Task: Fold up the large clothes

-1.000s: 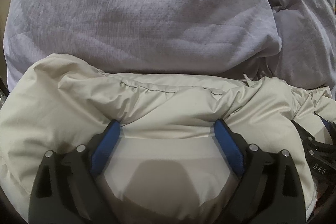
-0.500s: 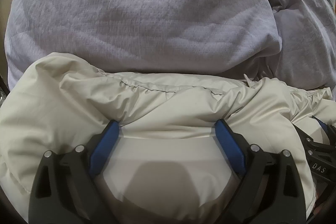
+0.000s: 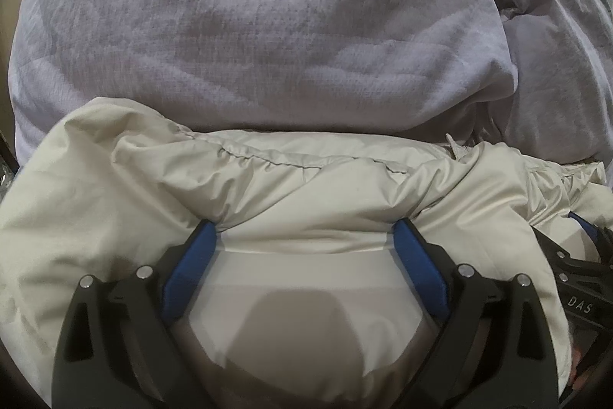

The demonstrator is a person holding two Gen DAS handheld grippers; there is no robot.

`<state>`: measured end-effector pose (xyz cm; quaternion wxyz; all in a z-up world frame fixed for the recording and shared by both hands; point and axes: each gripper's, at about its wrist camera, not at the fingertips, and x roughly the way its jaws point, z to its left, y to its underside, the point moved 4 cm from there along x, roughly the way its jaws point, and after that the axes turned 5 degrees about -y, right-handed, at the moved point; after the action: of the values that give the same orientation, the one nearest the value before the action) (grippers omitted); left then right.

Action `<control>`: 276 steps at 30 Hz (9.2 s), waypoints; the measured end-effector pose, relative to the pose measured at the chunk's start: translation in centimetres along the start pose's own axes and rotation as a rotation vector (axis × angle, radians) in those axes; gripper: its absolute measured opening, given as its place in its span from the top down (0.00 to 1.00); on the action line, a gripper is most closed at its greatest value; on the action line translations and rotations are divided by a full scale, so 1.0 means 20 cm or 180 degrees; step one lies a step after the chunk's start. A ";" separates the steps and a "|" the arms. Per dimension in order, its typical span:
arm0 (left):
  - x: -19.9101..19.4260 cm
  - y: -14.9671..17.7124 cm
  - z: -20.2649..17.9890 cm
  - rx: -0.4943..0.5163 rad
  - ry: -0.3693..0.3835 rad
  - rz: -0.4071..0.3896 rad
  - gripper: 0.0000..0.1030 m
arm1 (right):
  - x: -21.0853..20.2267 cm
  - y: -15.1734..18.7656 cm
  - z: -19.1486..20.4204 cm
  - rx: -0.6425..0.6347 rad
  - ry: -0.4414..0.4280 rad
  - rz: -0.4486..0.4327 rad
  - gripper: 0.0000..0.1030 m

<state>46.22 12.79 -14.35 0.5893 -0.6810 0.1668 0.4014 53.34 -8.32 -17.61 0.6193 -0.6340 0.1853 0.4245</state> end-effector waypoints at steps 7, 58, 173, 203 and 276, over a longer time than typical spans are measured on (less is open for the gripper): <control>-0.18 -0.06 0.05 -0.0131 0.0050 -0.0082 0.09 | -0.18 -0.10 0.00 0.0212 -0.0158 -0.0201 0.01; -0.29 0.10 0.23 -0.0207 -0.0089 0.0018 0.02 | -0.20 0.01 -0.04 0.0189 -0.0062 -0.0039 0.01; -0.90 1.05 1.17 -0.2215 -0.0262 0.0489 0.20 | -0.82 0.89 0.37 -0.0387 -0.0303 0.0501 0.21; -1.38 0.57 0.74 -0.1693 0.0809 -0.0400 0.72 | -0.78 0.97 0.37 -0.0589 -0.0192 0.0281 0.19; -1.40 0.51 -0.52 0.0131 0.1512 -0.0065 0.23 | -1.49 1.02 -0.65 0.0753 0.0694 -0.0446 0.19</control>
<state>25.26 -6.35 -0.62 0.5512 -0.7458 0.3021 0.2205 24.77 -32.62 -9.18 0.6939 -0.6103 0.2553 0.2843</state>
